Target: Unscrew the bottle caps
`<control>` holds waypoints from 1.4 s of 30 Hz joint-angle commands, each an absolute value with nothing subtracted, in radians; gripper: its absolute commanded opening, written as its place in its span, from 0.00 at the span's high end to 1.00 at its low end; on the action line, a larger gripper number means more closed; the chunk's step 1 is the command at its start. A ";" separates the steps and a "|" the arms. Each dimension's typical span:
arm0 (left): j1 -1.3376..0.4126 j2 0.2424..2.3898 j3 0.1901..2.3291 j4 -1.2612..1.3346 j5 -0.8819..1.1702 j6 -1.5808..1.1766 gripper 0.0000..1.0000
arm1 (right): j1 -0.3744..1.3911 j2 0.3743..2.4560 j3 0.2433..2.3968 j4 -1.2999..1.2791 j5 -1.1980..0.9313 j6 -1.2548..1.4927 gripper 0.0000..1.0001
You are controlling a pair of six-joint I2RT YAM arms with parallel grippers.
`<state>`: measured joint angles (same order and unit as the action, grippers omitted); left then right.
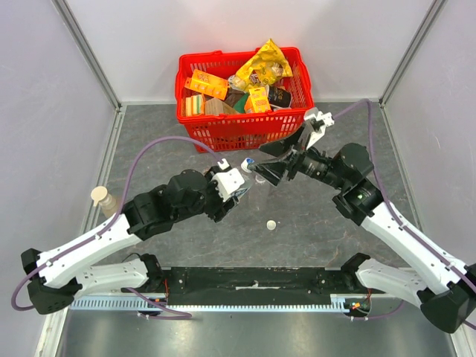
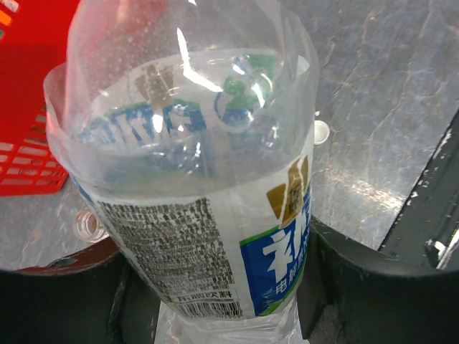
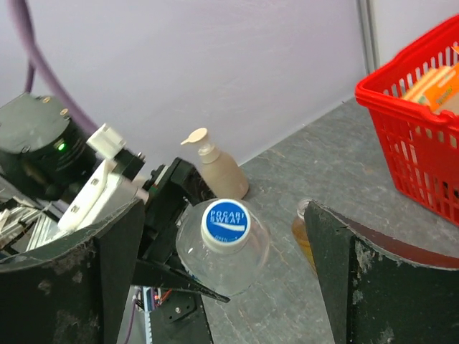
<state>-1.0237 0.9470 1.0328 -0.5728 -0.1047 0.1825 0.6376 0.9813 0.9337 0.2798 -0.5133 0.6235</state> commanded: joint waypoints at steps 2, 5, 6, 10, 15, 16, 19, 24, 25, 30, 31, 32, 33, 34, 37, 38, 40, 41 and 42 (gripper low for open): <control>-1.028 0.971 1.026 -0.554 -0.181 0.221 0.77 | 0.638 1.057 1.031 0.199 -0.419 0.661 0.09; -1.029 0.979 1.026 -0.558 -0.181 0.221 0.78 | 0.641 1.098 1.046 0.187 -0.423 0.678 0.16; -1.029 0.982 1.026 -0.558 -0.181 0.219 0.78 | 0.646 1.112 1.052 0.177 -0.422 0.678 0.17; -1.029 0.979 1.023 -0.557 -0.186 0.222 0.78 | 0.653 1.135 1.058 0.150 -0.411 0.680 0.20; -1.026 0.992 1.023 -0.557 -0.193 0.227 0.78 | 0.667 1.134 1.054 0.149 -0.408 0.686 0.30; -1.029 0.996 1.025 -0.557 -0.193 0.227 0.78 | 0.670 1.132 1.052 0.149 -0.405 0.687 0.32; -1.029 1.003 1.026 -0.558 -0.190 0.227 0.78 | 0.684 1.138 1.049 0.150 -0.410 0.687 0.36; -1.029 1.009 1.034 -0.561 -0.192 0.221 0.78 | 0.701 1.144 1.035 0.155 -0.410 0.692 0.50; -1.028 1.008 1.034 -0.561 -0.192 0.222 0.78 | 0.703 1.143 1.034 0.155 -0.413 0.693 0.53; -1.028 1.003 1.039 -0.561 -0.204 0.218 0.78 | 0.704 1.138 1.026 0.161 -0.420 0.703 0.66; -1.028 1.002 1.039 -0.561 -0.206 0.216 0.78 | 0.704 1.138 1.023 0.167 -0.425 0.706 0.70; -1.029 1.002 1.040 -0.561 -0.207 0.216 0.78 | 0.704 1.137 1.019 0.173 -0.426 0.710 0.74; -1.028 1.002 1.040 -0.561 -0.209 0.213 0.78 | 0.704 1.135 1.012 0.182 -0.429 0.713 0.80; -1.029 1.000 1.040 -0.561 -0.207 0.212 0.78 | 0.703 1.132 1.006 0.195 -0.433 0.721 0.85; -1.028 0.994 1.042 -0.561 -0.195 0.206 0.79 | 0.703 1.124 0.985 0.235 -0.452 0.730 0.96; -1.029 0.991 1.043 -0.561 -0.186 0.203 0.79 | 0.704 1.120 0.979 0.247 -0.456 0.732 1.00; -1.028 0.977 1.048 -0.563 -0.155 0.199 0.80 | 0.703 1.112 0.968 0.265 -0.472 0.723 1.00; -1.029 0.971 1.049 -0.563 -0.129 0.202 0.82 | 0.704 1.106 0.966 0.268 -0.476 0.710 1.00; -1.029 0.962 1.049 -0.564 -0.098 0.207 0.82 | 0.704 1.100 0.963 0.273 -0.483 0.700 1.00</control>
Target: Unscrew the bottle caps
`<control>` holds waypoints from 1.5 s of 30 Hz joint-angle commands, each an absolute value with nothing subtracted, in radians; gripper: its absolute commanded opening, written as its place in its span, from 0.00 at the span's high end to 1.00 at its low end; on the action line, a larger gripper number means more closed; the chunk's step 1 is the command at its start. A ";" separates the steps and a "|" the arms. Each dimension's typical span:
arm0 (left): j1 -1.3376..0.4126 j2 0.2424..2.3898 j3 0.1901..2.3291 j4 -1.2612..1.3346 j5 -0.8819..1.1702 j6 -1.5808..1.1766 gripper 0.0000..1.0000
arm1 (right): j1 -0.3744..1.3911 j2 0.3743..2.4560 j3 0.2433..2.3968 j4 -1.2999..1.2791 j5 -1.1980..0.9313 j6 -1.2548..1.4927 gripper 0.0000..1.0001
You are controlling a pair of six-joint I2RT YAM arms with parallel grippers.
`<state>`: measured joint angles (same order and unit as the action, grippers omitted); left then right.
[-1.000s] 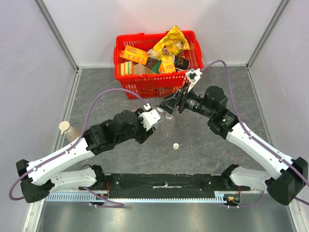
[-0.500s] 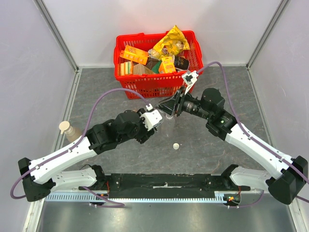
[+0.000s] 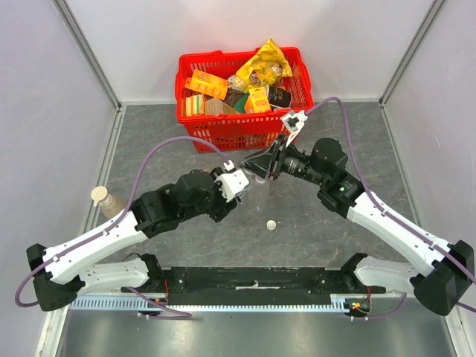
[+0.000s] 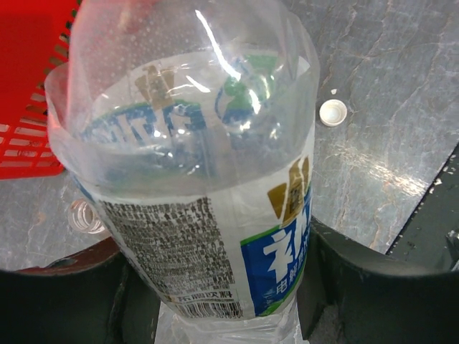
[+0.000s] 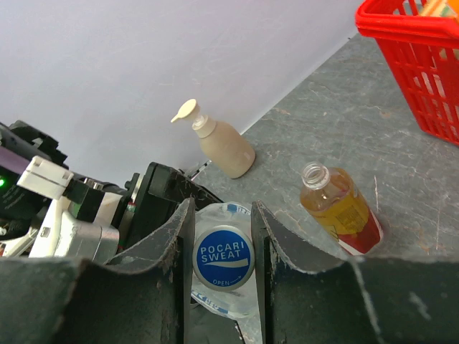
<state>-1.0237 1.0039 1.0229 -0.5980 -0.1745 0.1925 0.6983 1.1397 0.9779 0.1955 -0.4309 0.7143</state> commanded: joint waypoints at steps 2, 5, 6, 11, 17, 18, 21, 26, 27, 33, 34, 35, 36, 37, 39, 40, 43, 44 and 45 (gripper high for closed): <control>-1.029 0.940 1.055 -0.563 -0.048 0.207 0.83 | 0.704 1.089 0.963 0.282 -0.505 0.674 1.00; -1.029 0.913 1.065 -0.566 0.050 0.215 0.83 | 0.704 1.075 0.969 0.298 -0.554 0.631 1.00; -1.029 0.907 1.068 -0.565 0.078 0.216 0.83 | 0.704 1.071 0.969 0.299 -0.572 0.612 1.00; -1.028 0.885 1.084 -0.571 0.211 0.224 0.85 | 0.704 1.052 0.963 0.345 -0.707 0.558 1.00; -1.029 0.887 1.140 -0.643 0.402 0.264 0.86 | 0.704 1.032 0.951 0.429 -0.879 0.543 1.00; -1.028 0.887 1.146 -0.644 0.434 0.268 0.86 | 0.704 1.031 0.951 0.445 -0.911 0.542 1.00; -1.029 0.887 1.163 -0.644 0.529 0.275 0.86 | 0.704 1.022 0.945 0.494 -0.988 0.540 1.00; -1.028 0.902 1.190 -0.644 0.624 0.281 0.86 | 0.703 0.988 0.934 0.531 -1.046 0.537 1.00; -1.028 0.908 1.196 -0.646 0.644 0.285 0.87 | 0.704 0.983 0.930 0.550 -1.054 0.544 1.00; -1.028 0.940 1.215 -0.660 0.704 0.298 0.88 | 0.704 0.965 0.903 0.669 -1.094 0.600 1.00; -1.029 0.945 1.215 -0.660 0.700 0.301 0.88 | 0.704 0.966 0.907 0.669 -1.092 0.600 1.00; -1.029 0.946 1.213 -0.660 0.692 0.302 0.88 | 0.704 0.965 0.908 0.663 -1.086 0.595 1.00; -1.029 0.945 1.212 -0.660 0.687 0.304 0.88 | 0.704 0.965 0.911 0.647 -1.080 0.586 1.00; -1.029 0.946 1.212 -0.658 0.681 0.304 0.88 | 0.704 0.963 0.913 0.637 -1.071 0.578 0.98; -1.029 0.950 1.209 -0.660 0.660 0.305 0.88 | 0.704 0.959 0.919 0.601 -1.039 0.569 0.82; -1.028 0.948 1.207 -0.660 0.655 0.305 0.88 | 0.704 0.956 0.923 0.588 -1.020 0.571 0.64; -1.029 0.948 1.198 -0.667 0.644 0.305 0.89 | 0.704 0.940 0.940 0.566 -0.959 0.580 0.26; -1.028 0.945 1.195 -0.670 0.638 0.305 0.89 | 0.704 0.933 0.954 0.546 -0.939 0.572 0.20; -1.028 0.942 1.192 -0.670 0.634 0.305 0.89 | 0.704 0.925 0.960 0.528 -0.921 0.568 0.15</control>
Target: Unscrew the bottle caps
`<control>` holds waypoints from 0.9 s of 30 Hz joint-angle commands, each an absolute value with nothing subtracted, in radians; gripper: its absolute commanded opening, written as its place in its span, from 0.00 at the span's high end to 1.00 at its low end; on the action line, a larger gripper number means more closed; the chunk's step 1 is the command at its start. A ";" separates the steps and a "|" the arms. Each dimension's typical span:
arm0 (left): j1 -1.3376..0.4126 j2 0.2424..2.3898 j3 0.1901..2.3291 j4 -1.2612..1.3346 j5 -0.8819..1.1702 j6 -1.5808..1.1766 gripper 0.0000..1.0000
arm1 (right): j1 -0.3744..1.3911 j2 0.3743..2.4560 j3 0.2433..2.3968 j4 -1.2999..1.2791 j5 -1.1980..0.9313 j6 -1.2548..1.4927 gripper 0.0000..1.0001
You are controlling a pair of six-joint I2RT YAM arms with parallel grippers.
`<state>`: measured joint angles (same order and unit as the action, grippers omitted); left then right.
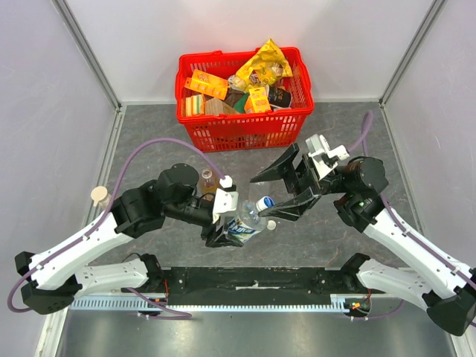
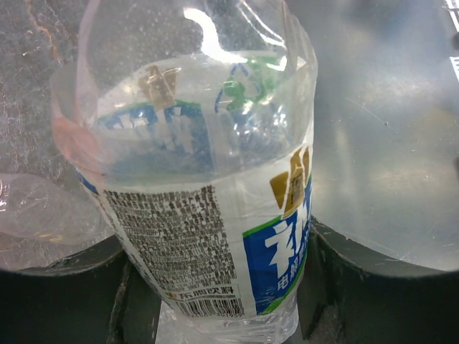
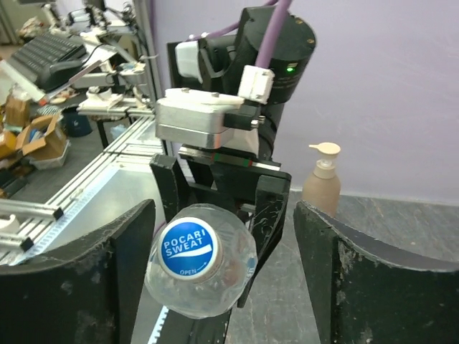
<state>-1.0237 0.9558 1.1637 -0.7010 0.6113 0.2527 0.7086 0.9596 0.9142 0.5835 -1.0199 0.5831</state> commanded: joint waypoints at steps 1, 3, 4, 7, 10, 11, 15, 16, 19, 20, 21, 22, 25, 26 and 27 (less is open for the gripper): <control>-1.029 0.940 1.189 -0.670 0.624 0.305 0.89 | 0.703 0.920 0.974 0.505 -0.892 0.557 0.13; -1.026 0.933 1.181 -0.670 0.603 0.305 0.89 | 0.704 0.904 0.979 0.491 -0.858 0.551 0.06; -1.028 0.931 1.177 -0.670 0.588 0.305 0.89 | 0.704 0.897 0.980 0.494 -0.827 0.554 0.03; -1.029 0.933 1.163 -0.670 0.546 0.304 0.89 | 0.703 0.885 0.977 0.485 -0.767 0.564 0.02; -1.029 0.939 1.149 -0.661 0.493 0.302 0.89 | 0.704 0.881 0.979 0.439 -0.684 0.572 0.02; -1.029 0.942 1.146 -0.658 0.468 0.301 0.89 | 0.703 0.879 0.979 0.425 -0.651 0.572 0.02; -1.028 0.939 1.123 -0.629 0.330 0.284 0.89 | 0.704 0.880 0.986 0.306 -0.496 0.557 0.02; -1.029 0.937 1.115 -0.615 0.278 0.276 0.89 | 0.703 0.888 0.991 0.287 -0.464 0.555 0.02; -1.028 0.933 1.100 -0.591 0.125 0.253 0.89 | 0.703 0.916 1.008 0.236 -0.394 0.574 0.02; -1.029 0.930 1.098 -0.588 0.091 0.249 0.89 | 0.703 0.928 1.012 0.224 -0.387 0.578 0.02; -1.028 0.930 1.098 -0.584 0.063 0.242 0.89 | 0.703 0.943 1.023 0.210 -0.368 0.589 0.02; -1.028 0.933 1.098 -0.583 0.034 0.238 0.89 | 0.701 0.956 1.032 0.186 -0.353 0.597 0.02; -1.028 0.949 1.103 -0.583 -0.047 0.232 0.88 | 0.703 0.994 1.042 0.158 -0.333 0.624 0.02; -1.029 0.957 1.104 -0.587 -0.078 0.229 0.88 | 0.703 1.003 1.045 0.155 -0.331 0.635 0.02; -1.029 0.965 1.108 -0.594 -0.101 0.226 0.88 | 0.701 1.009 1.043 0.155 -0.333 0.641 0.02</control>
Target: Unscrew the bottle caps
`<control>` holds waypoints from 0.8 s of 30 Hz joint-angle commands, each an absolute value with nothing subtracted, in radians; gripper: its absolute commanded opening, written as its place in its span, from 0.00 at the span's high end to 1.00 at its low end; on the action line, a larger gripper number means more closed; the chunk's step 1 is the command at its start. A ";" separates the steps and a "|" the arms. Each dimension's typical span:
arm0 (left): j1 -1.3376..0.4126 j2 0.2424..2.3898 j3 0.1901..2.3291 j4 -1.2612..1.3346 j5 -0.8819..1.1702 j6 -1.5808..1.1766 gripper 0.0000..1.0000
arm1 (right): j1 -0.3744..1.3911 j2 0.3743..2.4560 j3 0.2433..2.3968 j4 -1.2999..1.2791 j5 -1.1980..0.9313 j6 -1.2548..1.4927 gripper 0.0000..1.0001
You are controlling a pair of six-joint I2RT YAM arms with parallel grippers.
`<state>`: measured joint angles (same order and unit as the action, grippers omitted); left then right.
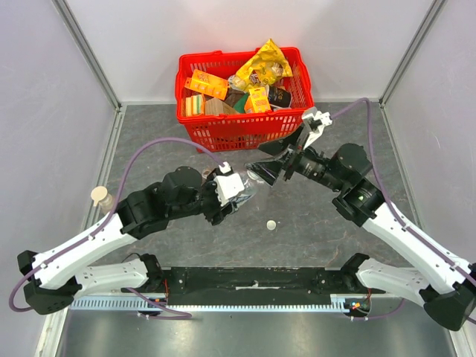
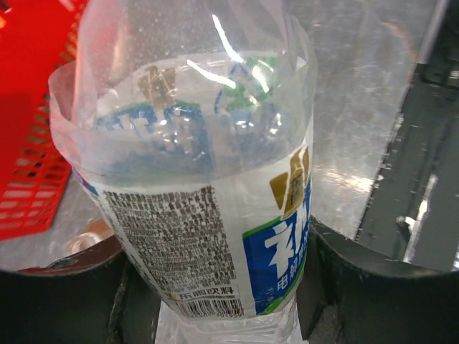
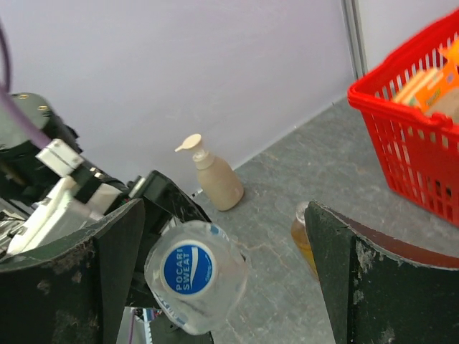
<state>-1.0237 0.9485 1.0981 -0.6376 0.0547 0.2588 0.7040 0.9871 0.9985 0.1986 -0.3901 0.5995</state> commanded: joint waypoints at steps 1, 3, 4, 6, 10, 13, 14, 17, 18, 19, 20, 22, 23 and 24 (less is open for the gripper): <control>-1.028 0.974 1.111 -0.598 -0.123 0.222 0.88 | 0.703 1.017 1.046 0.155 -0.333 0.650 0.02; -1.028 0.988 1.115 -0.609 -0.170 0.209 0.88 | 0.701 1.034 1.046 0.153 -0.334 0.660 0.02; -1.028 0.997 1.118 -0.614 -0.185 0.204 0.88 | 0.700 1.043 1.049 0.153 -0.333 0.664 0.02; -1.029 1.006 1.120 -0.617 -0.209 0.199 0.88 | 0.701 1.061 1.051 0.152 -0.341 0.669 0.03; -1.028 1.017 1.120 -0.618 -0.242 0.199 0.88 | 0.701 1.092 1.054 0.152 -0.347 0.687 0.07; -1.028 1.017 1.115 -0.618 -0.250 0.202 0.88 | 0.701 1.106 1.051 0.152 -0.350 0.698 0.17; -1.029 1.019 1.115 -0.618 -0.253 0.204 0.88 | 0.701 1.108 1.051 0.152 -0.356 0.699 0.23; -1.028 1.019 1.115 -0.618 -0.259 0.209 0.88 | 0.701 1.115 1.049 0.155 -0.370 0.709 0.36; -1.029 1.020 1.115 -0.618 -0.261 0.209 0.88 | 0.701 1.117 1.046 0.156 -0.373 0.709 0.40; -1.029 1.022 1.117 -0.618 -0.258 0.209 0.88 | 0.701 1.115 1.045 0.160 -0.374 0.712 0.44; -1.029 1.023 1.117 -0.618 -0.256 0.212 0.88 | 0.701 1.115 1.045 0.161 -0.374 0.715 0.48; -1.029 1.028 1.118 -0.618 -0.258 0.213 0.88 | 0.701 1.114 1.043 0.164 -0.376 0.715 0.55; -1.029 1.029 1.118 -0.618 -0.258 0.215 0.88 | 0.701 1.114 1.043 0.167 -0.377 0.716 0.59; -1.029 1.031 1.118 -0.618 -0.258 0.215 0.88 | 0.701 1.114 1.042 0.167 -0.379 0.716 0.64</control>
<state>-1.0233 1.0252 1.0981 -0.6430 -0.2356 0.2321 0.7029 1.1152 1.0050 0.1425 -0.3664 0.7097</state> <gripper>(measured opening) 0.670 0.430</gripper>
